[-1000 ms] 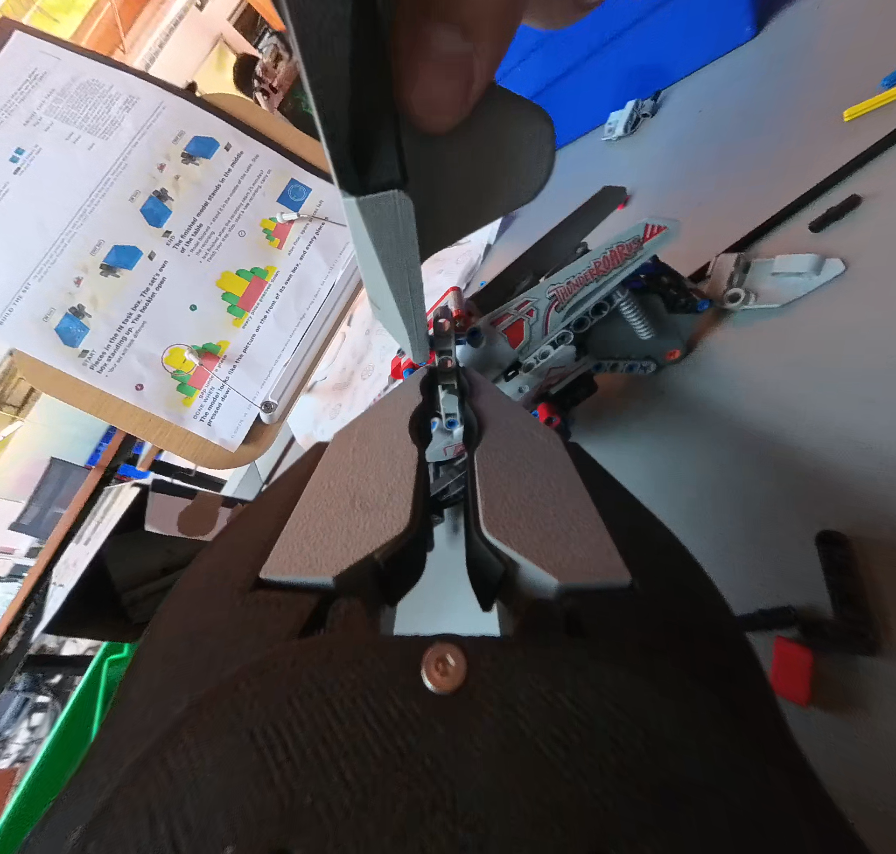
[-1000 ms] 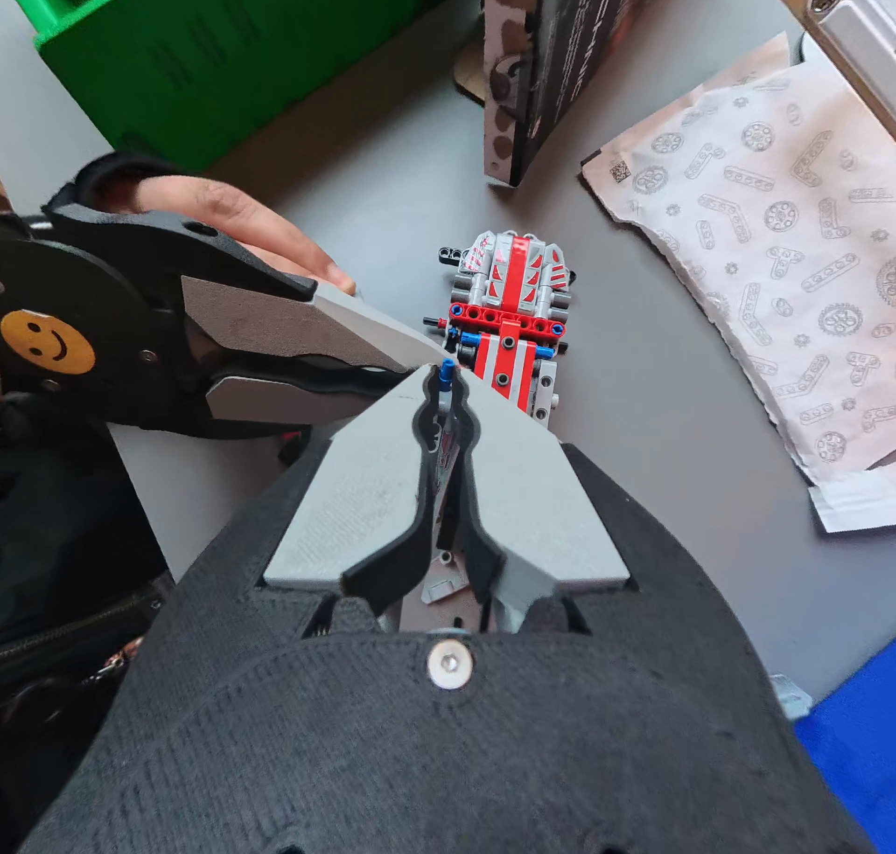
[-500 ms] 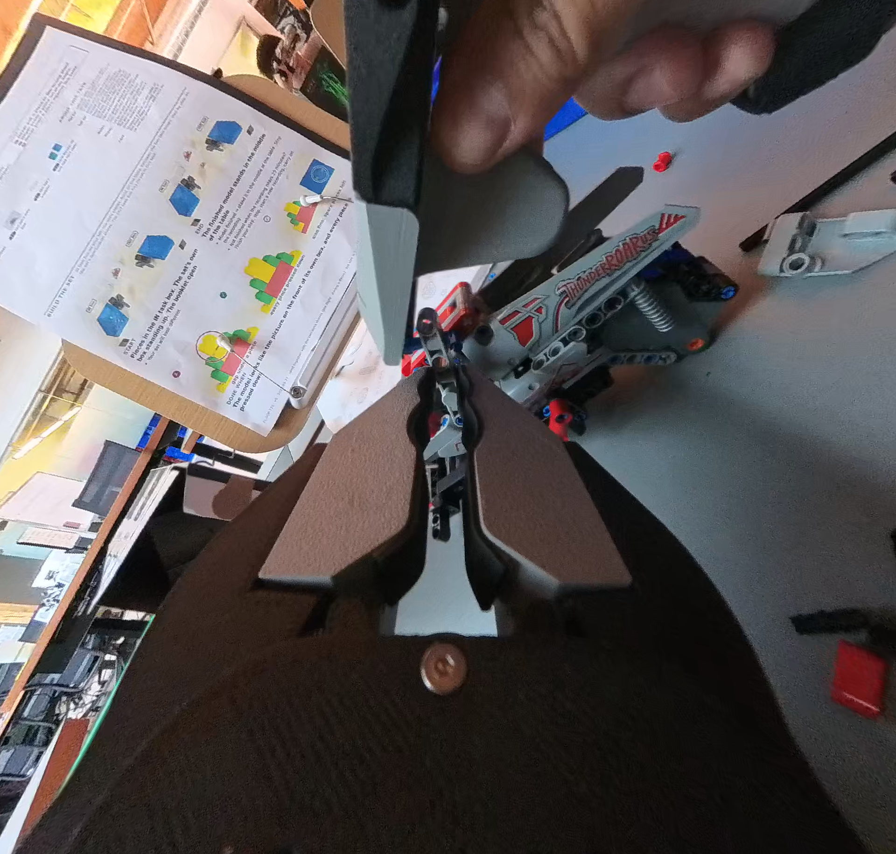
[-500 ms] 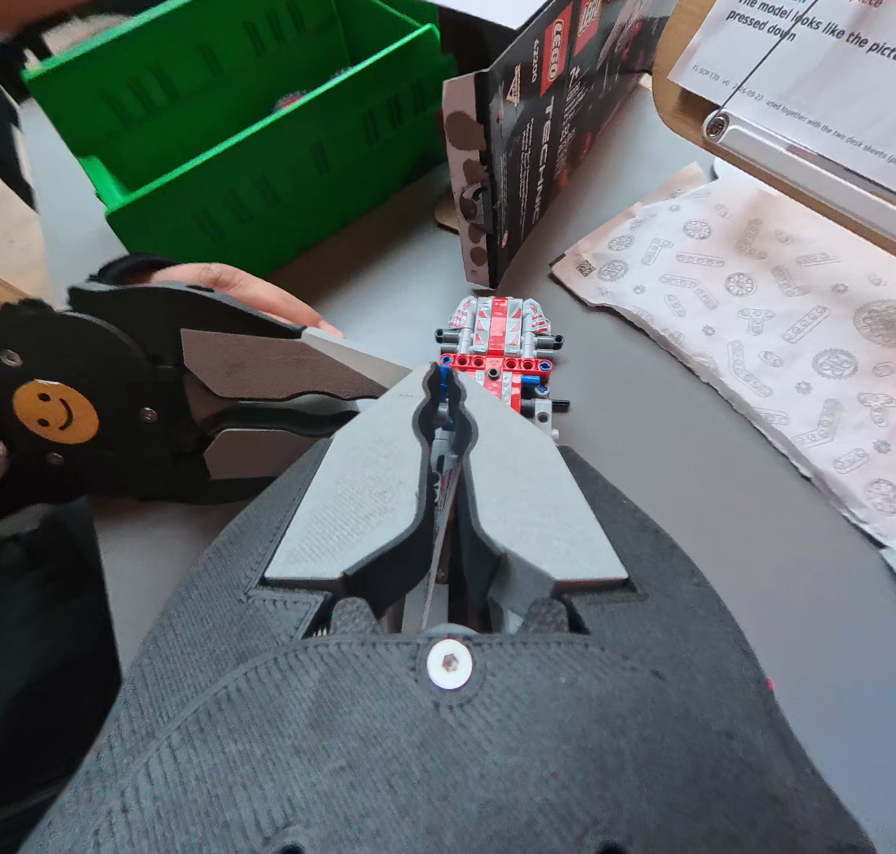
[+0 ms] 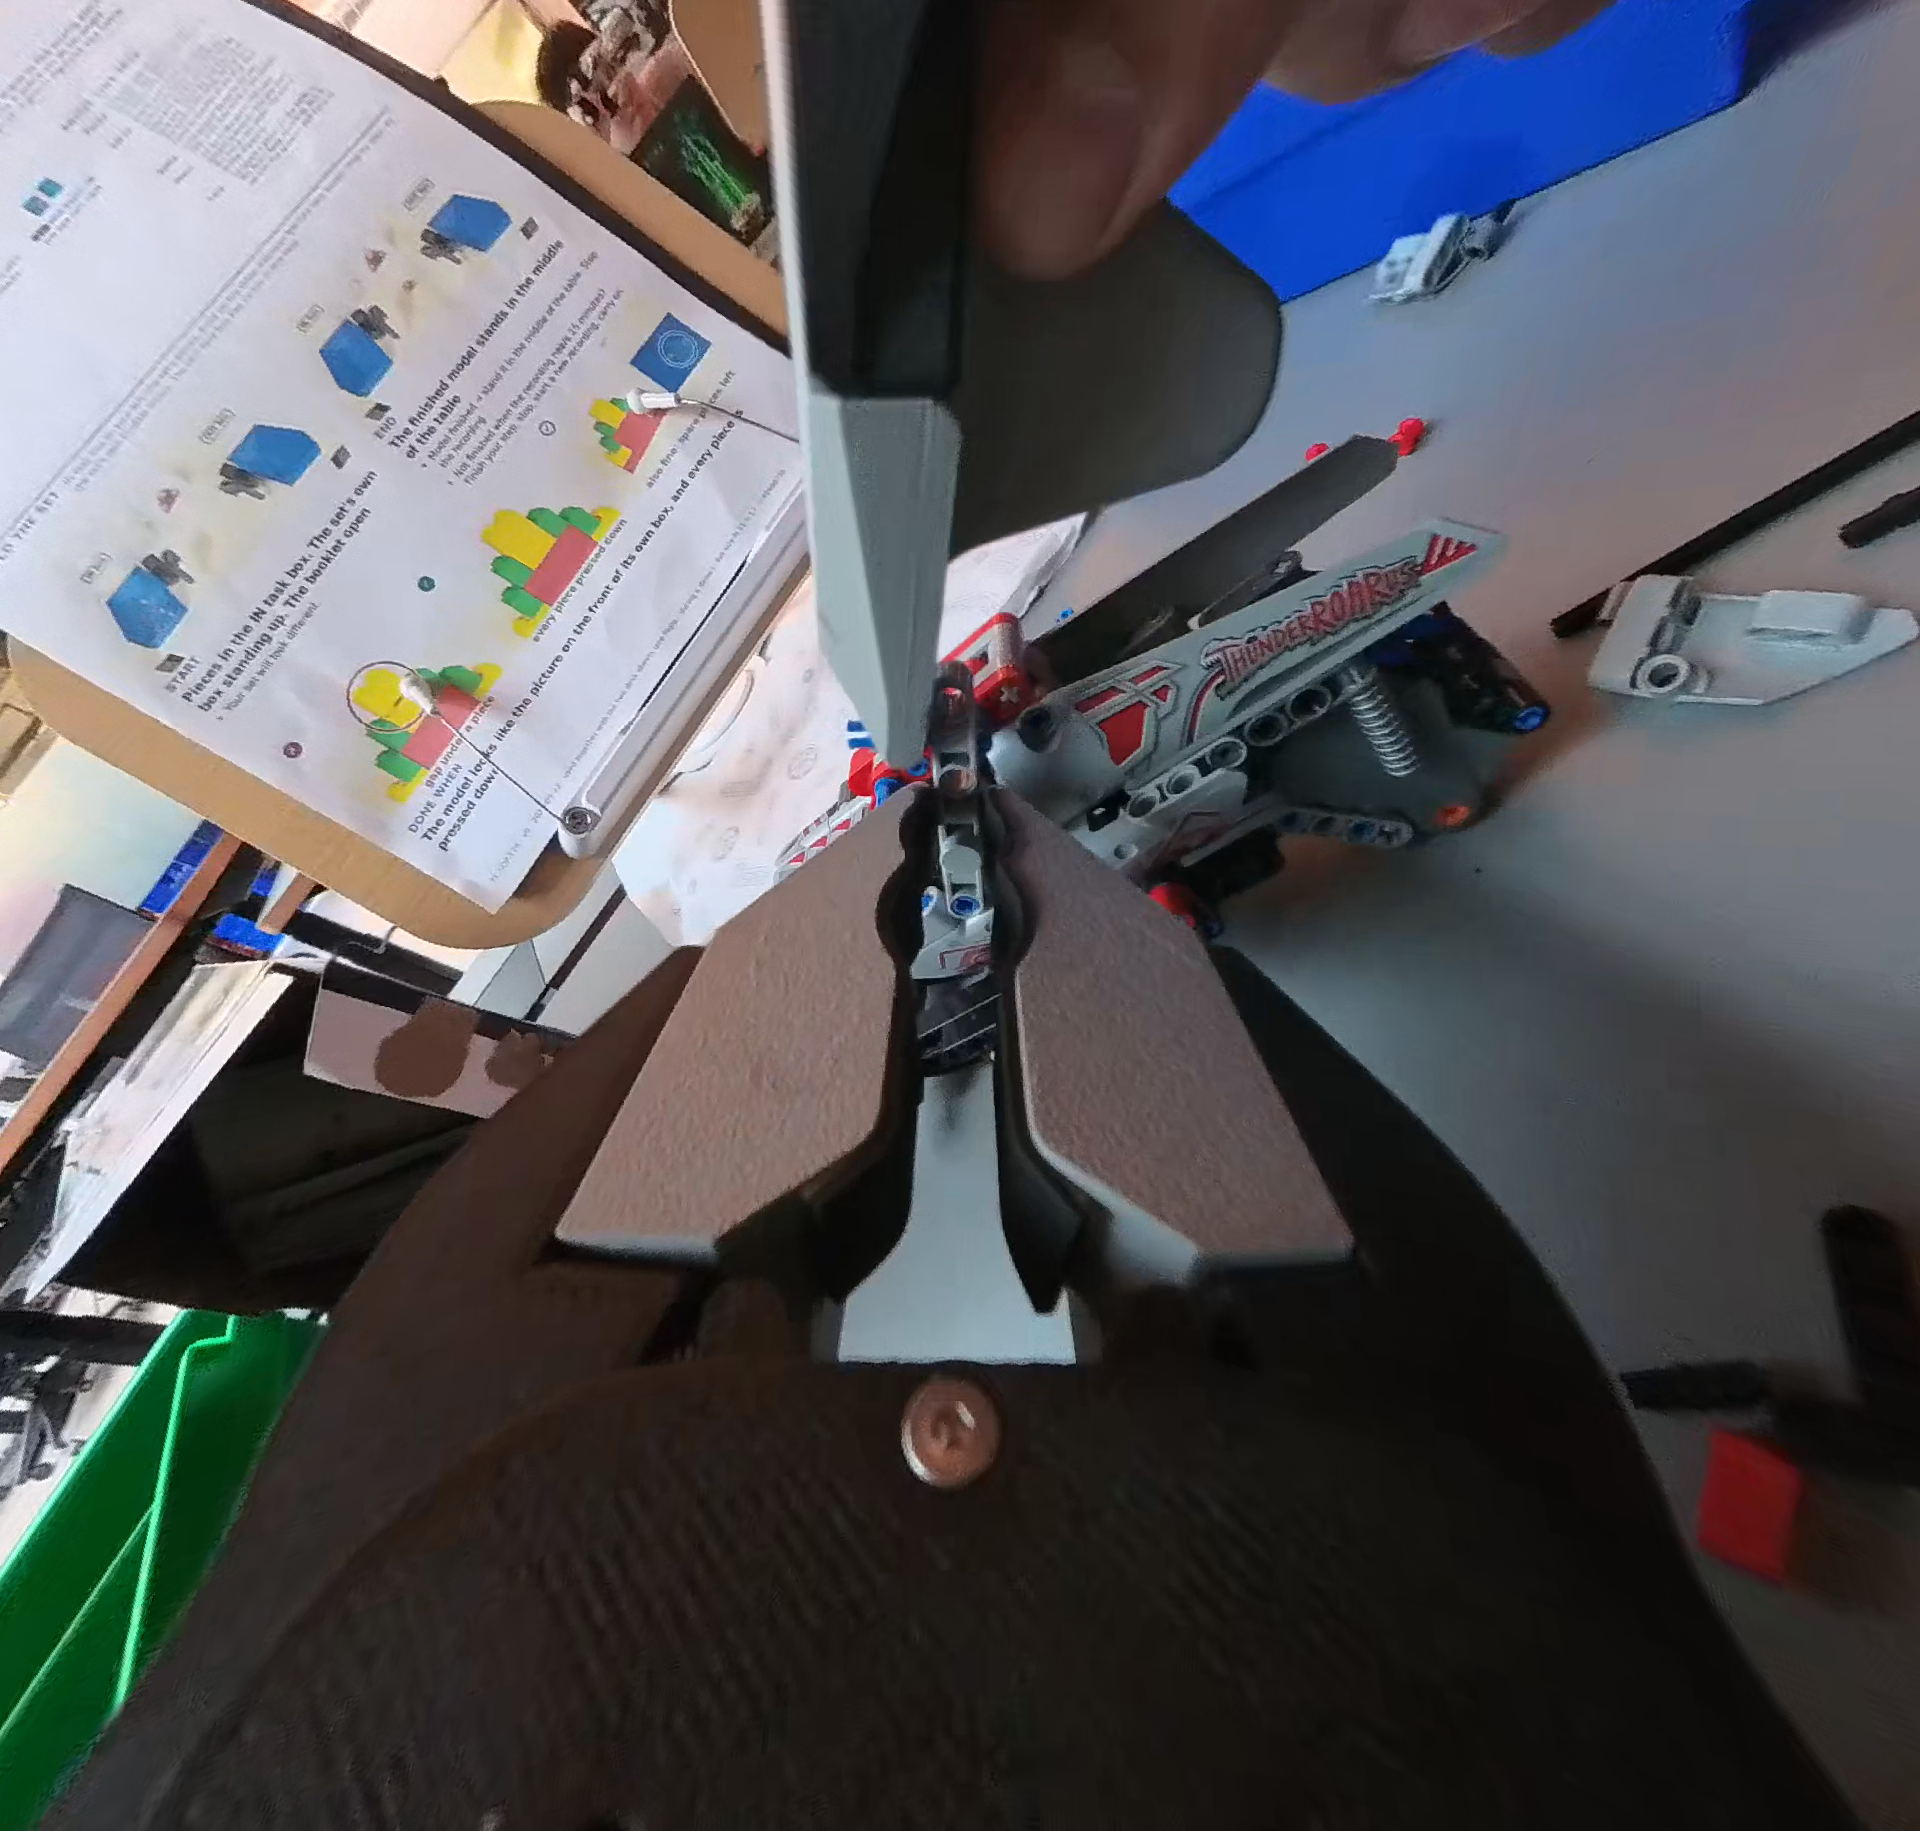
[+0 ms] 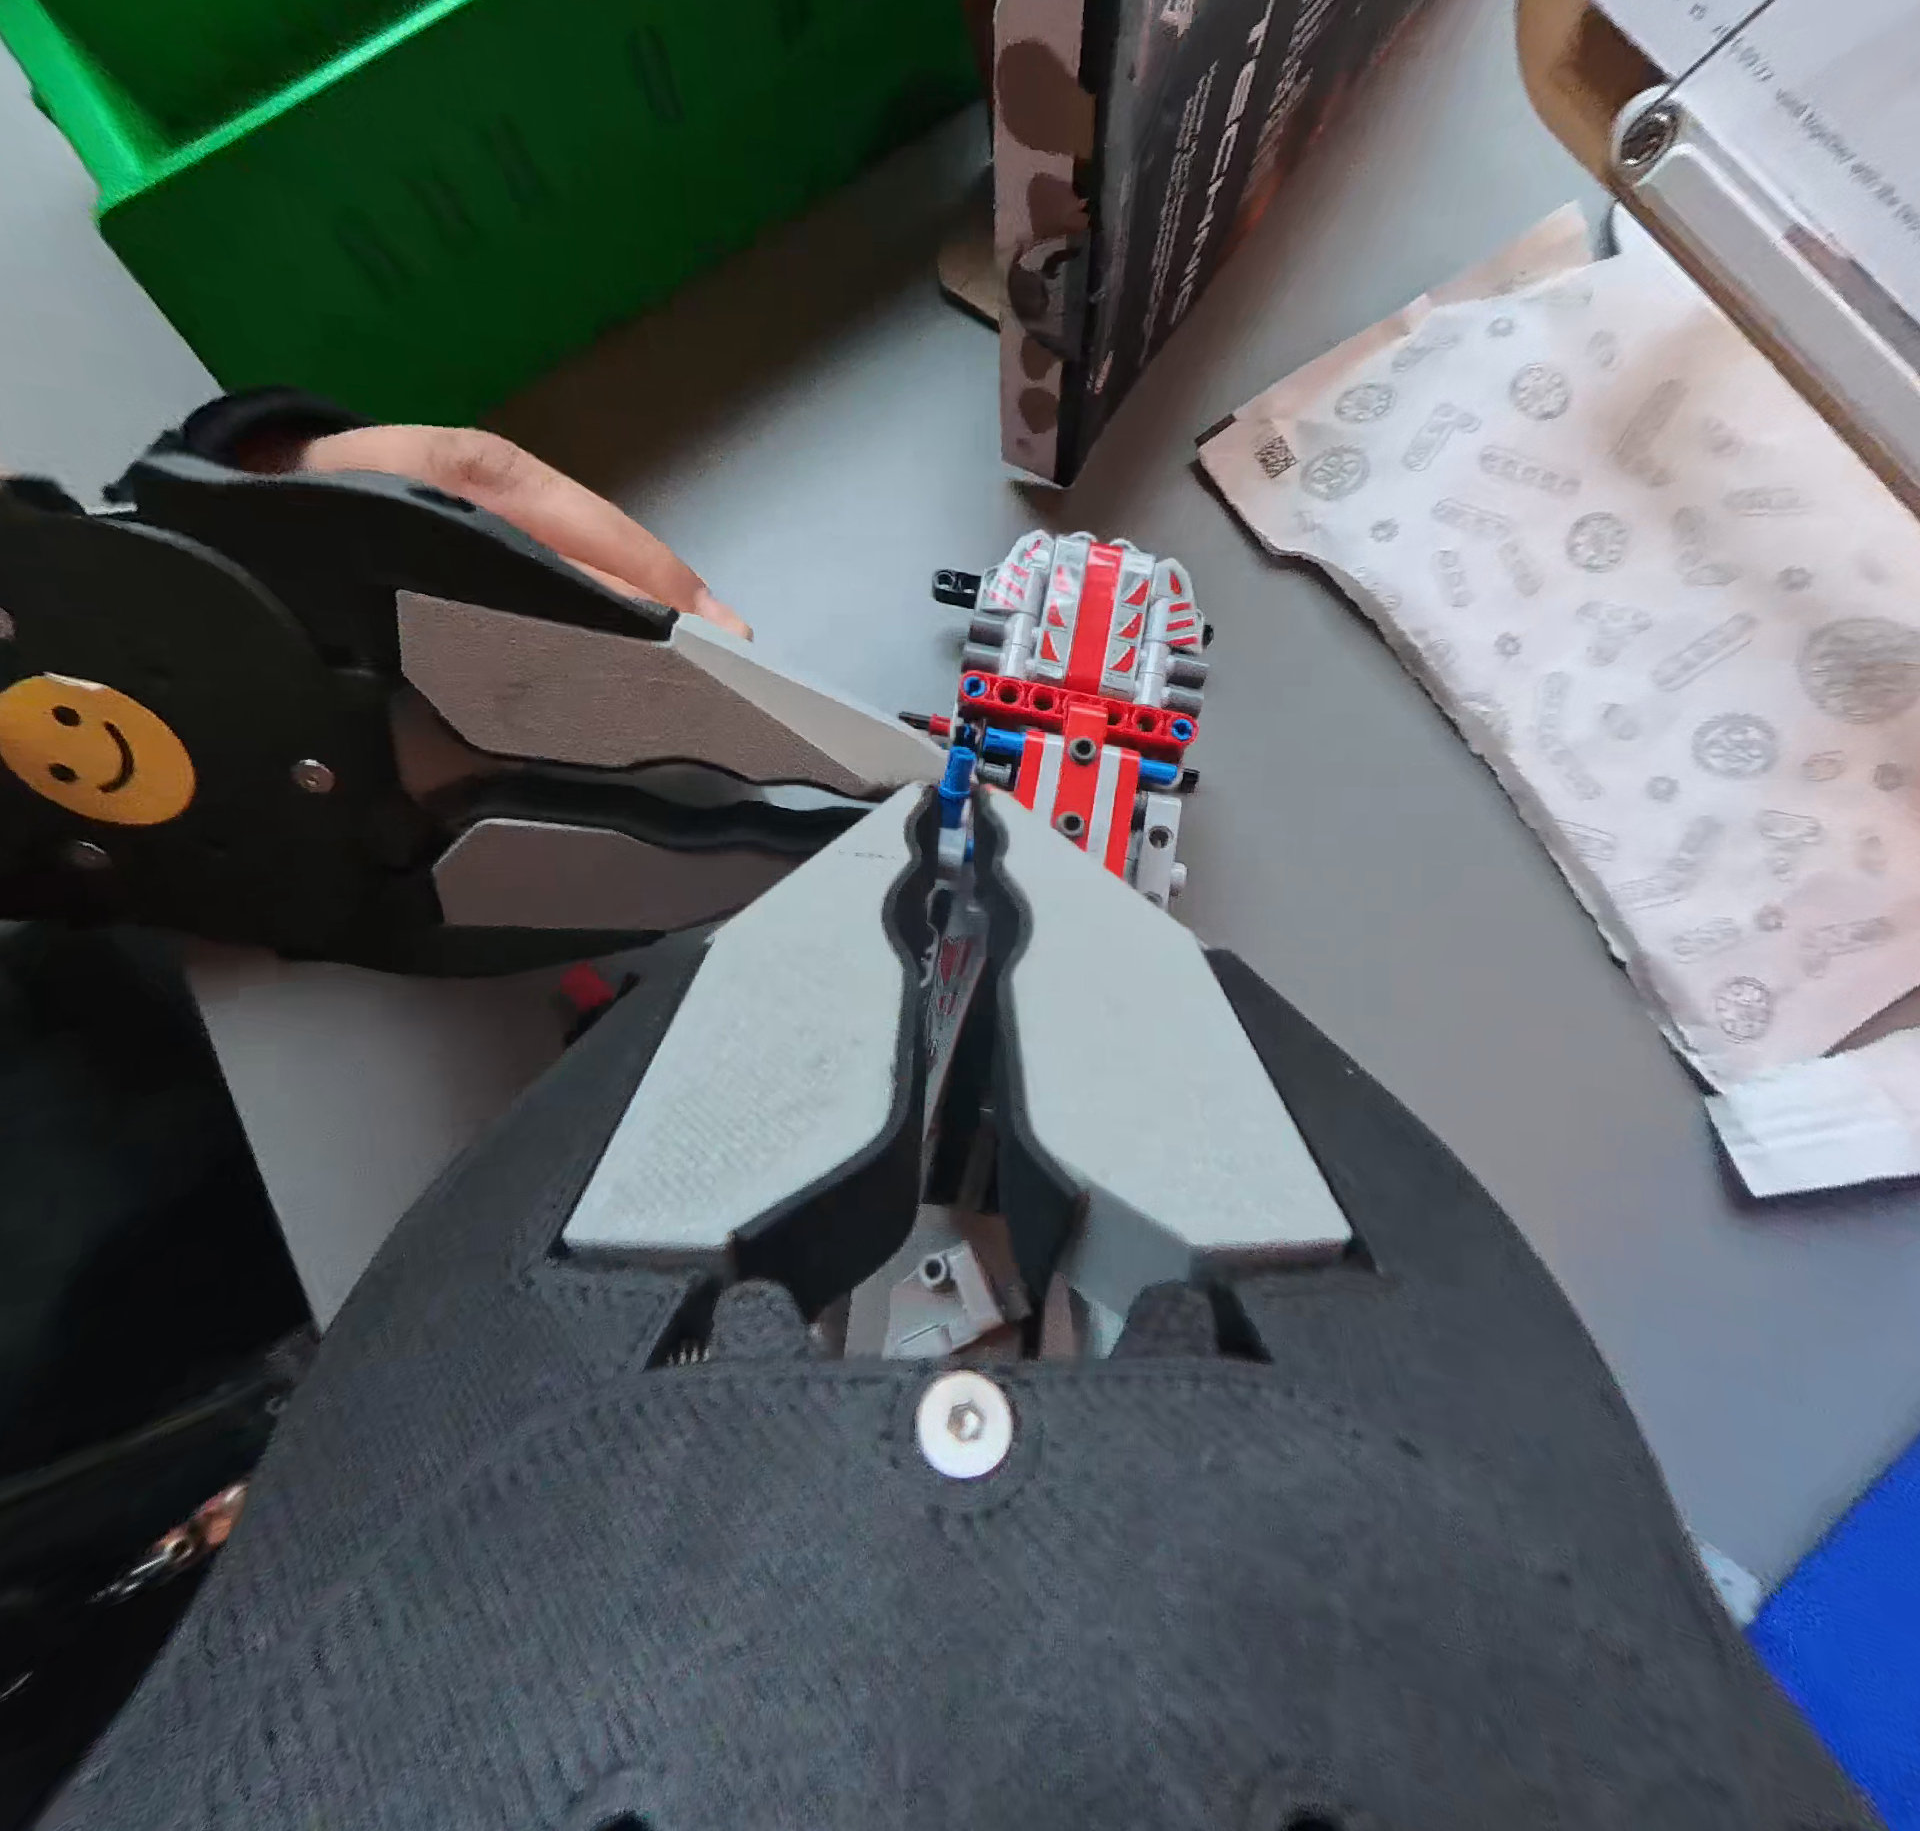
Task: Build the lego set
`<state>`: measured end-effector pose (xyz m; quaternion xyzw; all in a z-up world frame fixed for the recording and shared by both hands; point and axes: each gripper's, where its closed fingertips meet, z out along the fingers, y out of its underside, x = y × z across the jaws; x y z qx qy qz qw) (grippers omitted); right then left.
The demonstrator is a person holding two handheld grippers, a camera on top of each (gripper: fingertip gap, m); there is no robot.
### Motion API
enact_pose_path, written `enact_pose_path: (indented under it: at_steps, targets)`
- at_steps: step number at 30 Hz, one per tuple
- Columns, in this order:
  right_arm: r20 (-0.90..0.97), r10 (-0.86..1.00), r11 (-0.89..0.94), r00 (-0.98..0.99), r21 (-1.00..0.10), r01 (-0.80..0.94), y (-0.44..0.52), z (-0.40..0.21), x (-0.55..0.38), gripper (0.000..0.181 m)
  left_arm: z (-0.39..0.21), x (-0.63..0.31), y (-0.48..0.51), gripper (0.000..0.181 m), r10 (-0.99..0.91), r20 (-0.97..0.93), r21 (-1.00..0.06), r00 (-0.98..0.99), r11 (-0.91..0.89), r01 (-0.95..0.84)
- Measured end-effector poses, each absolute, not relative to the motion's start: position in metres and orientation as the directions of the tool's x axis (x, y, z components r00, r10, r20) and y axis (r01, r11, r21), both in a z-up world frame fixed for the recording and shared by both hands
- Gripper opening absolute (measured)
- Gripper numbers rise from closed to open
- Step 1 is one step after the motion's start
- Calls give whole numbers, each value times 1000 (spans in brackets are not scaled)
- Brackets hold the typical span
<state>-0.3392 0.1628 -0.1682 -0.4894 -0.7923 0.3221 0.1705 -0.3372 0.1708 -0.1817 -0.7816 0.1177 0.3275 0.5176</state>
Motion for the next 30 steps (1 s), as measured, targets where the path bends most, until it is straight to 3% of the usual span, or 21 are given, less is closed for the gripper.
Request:
enact_pose_path:
  at_steps: [11, 15, 18, 19, 21, 27, 30]
  targets:
    - [-109, 882, 297, -458, -628, 720, 163, -176, -342, 1, -186, -341, 172, 6, 163, -633, -725, 757, -469, -505]
    - [-83, 885, 313, -457, -620, 719, 165, -176, -339, 1, -187, -338, 174, 5, 116, -689, -669, 715, -480, -567]
    - [-38, 894, 248, -446, -787, 565, 155, -137, -359, 1, -197, -307, 185, 4, -13, -803, -523, 596, -463, -715]
    - [-73, 885, 228, -459, -793, 565, 150, -129, -362, 0, -196, -300, 189, 4, -12, -838, -478, 546, -465, -745]
    - [-116, 877, 226, -467, -757, 613, 148, -133, -364, 1, -194, -302, 192, 5, 15, -820, -510, 572, -470, -720]
    - [-123, 889, 128, -441, -857, 498, 179, -116, -334, 1, -193, -315, 185, 5, 53, -811, -536, 583, -466, -704]
    - [-201, 857, 91, -475, -848, 522, 187, -131, -291, 1, -193, -320, 185, 6, 72, -816, -535, 573, -470, -702]
